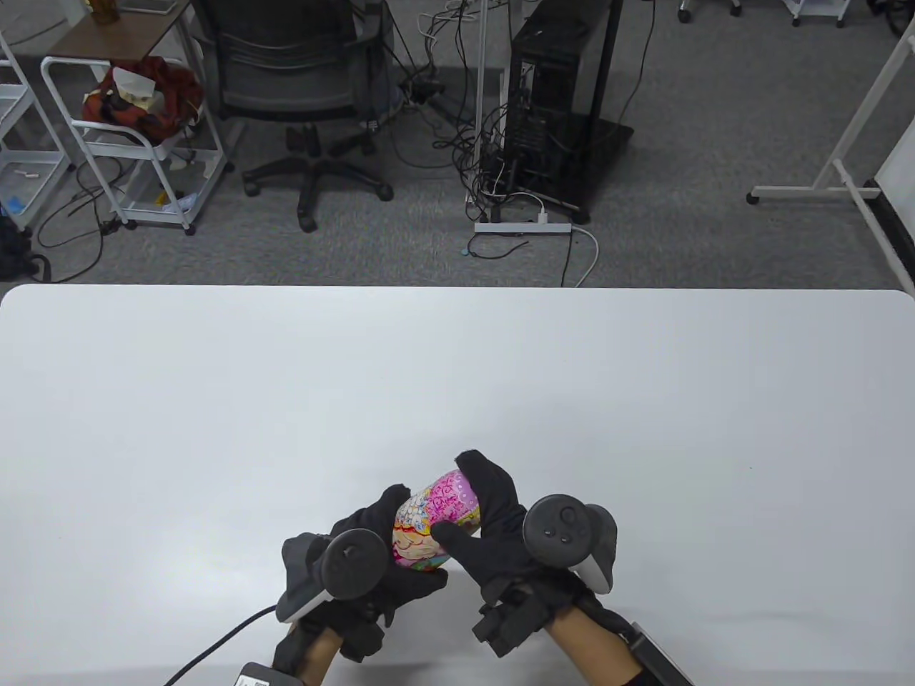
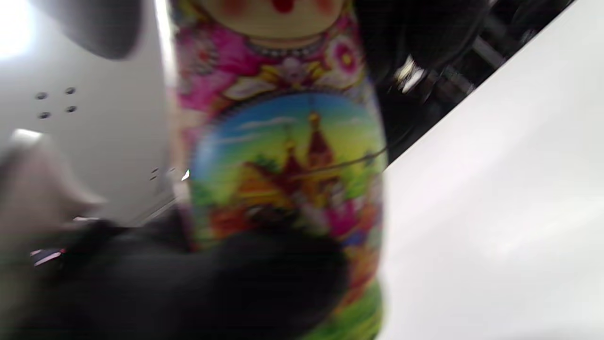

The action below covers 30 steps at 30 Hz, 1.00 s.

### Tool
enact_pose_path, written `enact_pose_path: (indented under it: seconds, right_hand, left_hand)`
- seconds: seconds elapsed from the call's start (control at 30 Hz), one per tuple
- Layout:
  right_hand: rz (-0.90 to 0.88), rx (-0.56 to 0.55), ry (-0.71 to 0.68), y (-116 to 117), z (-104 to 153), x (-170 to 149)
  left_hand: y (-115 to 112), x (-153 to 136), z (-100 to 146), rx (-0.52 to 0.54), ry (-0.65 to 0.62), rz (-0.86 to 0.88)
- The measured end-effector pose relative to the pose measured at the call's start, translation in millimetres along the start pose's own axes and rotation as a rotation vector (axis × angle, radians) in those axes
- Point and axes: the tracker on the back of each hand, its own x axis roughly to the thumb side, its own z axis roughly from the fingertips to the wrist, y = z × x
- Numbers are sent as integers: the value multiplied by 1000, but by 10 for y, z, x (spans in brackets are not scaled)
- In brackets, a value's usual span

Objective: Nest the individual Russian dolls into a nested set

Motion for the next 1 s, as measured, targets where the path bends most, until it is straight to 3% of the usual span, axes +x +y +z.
enact_pose_path:
  seconds: [0.13,0.23,0.33,0.43,0.63,0.87,1.0]
  right_hand:
    - [153,-111,6,-133,-111,140]
    - [367,-200,90,-186,-289,206]
    - [583,-251,236,-185,-550,136]
    - [739,-279,373,-148,-794,-43]
    - [850,-303,569,3,-1058,-338]
    - [1002,-323,560,108,-1102,-309]
    - [965,-300,577,75,-1083,-341]
  left_hand:
    - [17,-13,-13,49,34,24]
    - [71,-11,-25,114,94,-161]
    - [42,-83,-33,75,147,-286]
    - [-6,-100,-44,-19,206,-274]
    - [-14,-140,-56,-60,216,-285]
    - [-13,-130,-64,-57,217,-264]
    - [-29,-122,-73,-69,214,-278]
